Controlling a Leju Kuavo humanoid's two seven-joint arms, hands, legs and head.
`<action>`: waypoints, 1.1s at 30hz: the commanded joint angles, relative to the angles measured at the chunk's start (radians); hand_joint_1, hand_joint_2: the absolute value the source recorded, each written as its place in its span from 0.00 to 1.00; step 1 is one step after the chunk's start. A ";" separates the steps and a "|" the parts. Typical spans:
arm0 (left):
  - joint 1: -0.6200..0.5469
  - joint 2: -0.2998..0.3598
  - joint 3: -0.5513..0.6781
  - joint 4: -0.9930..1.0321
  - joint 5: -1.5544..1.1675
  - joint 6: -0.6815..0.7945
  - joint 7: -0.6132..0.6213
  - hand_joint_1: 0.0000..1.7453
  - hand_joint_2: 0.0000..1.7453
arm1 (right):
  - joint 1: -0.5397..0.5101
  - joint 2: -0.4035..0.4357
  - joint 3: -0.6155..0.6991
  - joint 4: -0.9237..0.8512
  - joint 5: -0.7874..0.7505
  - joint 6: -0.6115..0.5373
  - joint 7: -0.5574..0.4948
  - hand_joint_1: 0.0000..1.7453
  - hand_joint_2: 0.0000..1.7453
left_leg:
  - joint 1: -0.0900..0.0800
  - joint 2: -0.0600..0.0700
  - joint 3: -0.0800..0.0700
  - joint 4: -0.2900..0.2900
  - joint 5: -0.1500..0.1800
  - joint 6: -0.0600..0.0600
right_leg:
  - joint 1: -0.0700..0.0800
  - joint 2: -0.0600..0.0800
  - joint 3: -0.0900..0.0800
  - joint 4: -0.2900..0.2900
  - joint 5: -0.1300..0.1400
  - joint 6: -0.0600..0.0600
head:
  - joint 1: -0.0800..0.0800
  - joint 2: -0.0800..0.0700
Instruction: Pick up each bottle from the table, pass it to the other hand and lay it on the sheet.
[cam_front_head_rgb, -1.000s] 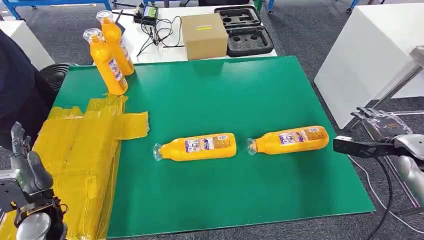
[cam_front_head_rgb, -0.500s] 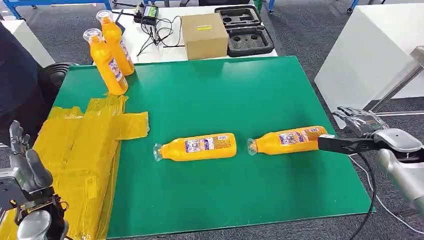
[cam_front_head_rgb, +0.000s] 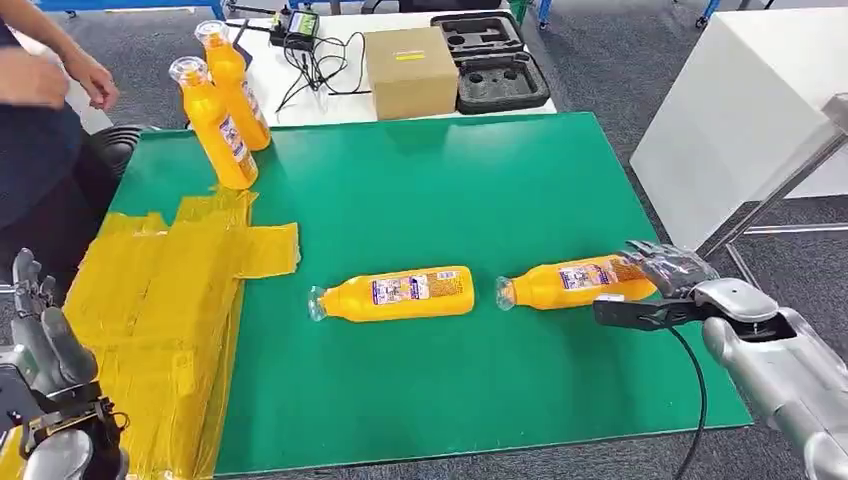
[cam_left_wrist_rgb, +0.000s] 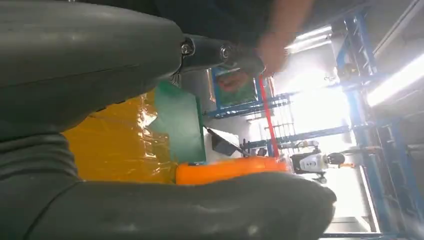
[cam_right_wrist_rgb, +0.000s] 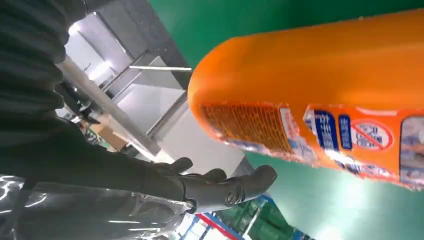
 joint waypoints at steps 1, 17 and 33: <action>-0.044 0.010 -0.032 0.072 0.000 0.004 -0.001 0.00 0.00 | 0.003 0.028 0.004 0.074 -0.007 -0.013 -0.002 0.00 1.00 | 0.000 0.000 0.006 -0.002 -0.002 -0.001 | 0.000 -0.001 0.005 -0.001 -0.001 -0.001 | 0.000 0.000; -0.048 0.000 -0.052 0.071 -0.004 0.022 0.001 0.00 0.00 | 0.002 0.054 -0.028 0.123 0.026 -0.062 0.021 0.00 1.00 | -0.001 0.001 0.003 -0.001 -0.001 -0.001 | 0.000 0.000 0.003 -0.001 0.000 -0.001 | 0.000 0.000; -0.092 -0.003 -0.086 0.102 -0.009 0.021 -0.001 0.00 0.00 | -0.025 0.123 -0.082 0.212 0.062 -0.135 0.017 0.00 1.00 | -0.001 0.001 0.003 -0.001 -0.001 -0.001 | 0.000 0.000 0.002 -0.001 0.000 -0.001 | 0.000 0.000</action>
